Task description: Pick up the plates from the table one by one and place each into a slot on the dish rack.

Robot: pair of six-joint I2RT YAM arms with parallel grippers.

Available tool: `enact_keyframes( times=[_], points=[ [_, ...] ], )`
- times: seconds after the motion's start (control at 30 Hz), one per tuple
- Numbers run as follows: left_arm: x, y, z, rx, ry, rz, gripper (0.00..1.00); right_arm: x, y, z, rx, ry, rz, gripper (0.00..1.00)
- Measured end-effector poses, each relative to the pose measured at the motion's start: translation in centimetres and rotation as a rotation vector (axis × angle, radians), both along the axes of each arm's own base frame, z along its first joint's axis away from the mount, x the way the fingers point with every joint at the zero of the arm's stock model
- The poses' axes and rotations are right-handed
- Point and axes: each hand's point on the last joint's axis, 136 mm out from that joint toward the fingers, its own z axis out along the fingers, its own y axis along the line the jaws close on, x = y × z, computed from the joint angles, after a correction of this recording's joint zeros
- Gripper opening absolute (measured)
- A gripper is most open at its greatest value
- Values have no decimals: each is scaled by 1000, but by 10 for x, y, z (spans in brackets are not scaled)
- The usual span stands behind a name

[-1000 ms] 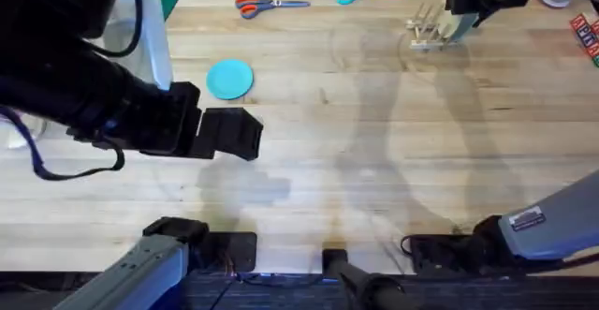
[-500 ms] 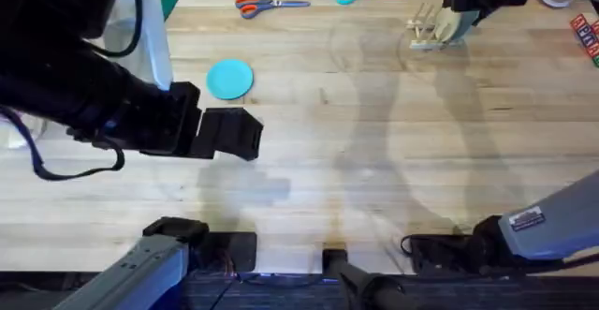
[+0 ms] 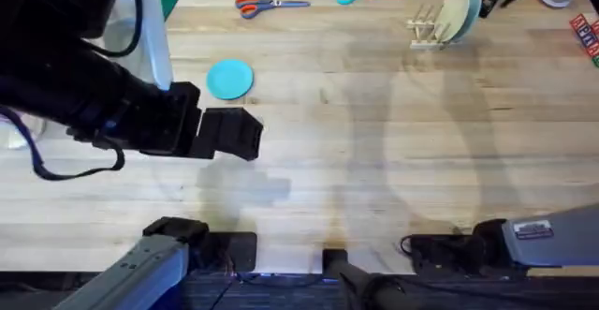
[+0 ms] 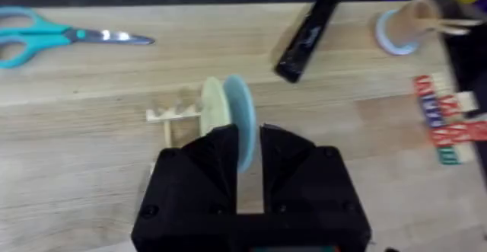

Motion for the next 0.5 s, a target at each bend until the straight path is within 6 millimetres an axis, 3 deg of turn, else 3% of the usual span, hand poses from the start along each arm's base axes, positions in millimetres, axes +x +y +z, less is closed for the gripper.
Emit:
enact_keyframes(
  times=[0.2,0.5],
  points=[
    [0,0,0,0,0,0,993,-29,-1,44,-76,-33,-17,194],
    [0,0,0,0,1,0,993,-73,35,89,-94,-71,73,285]
  ],
)
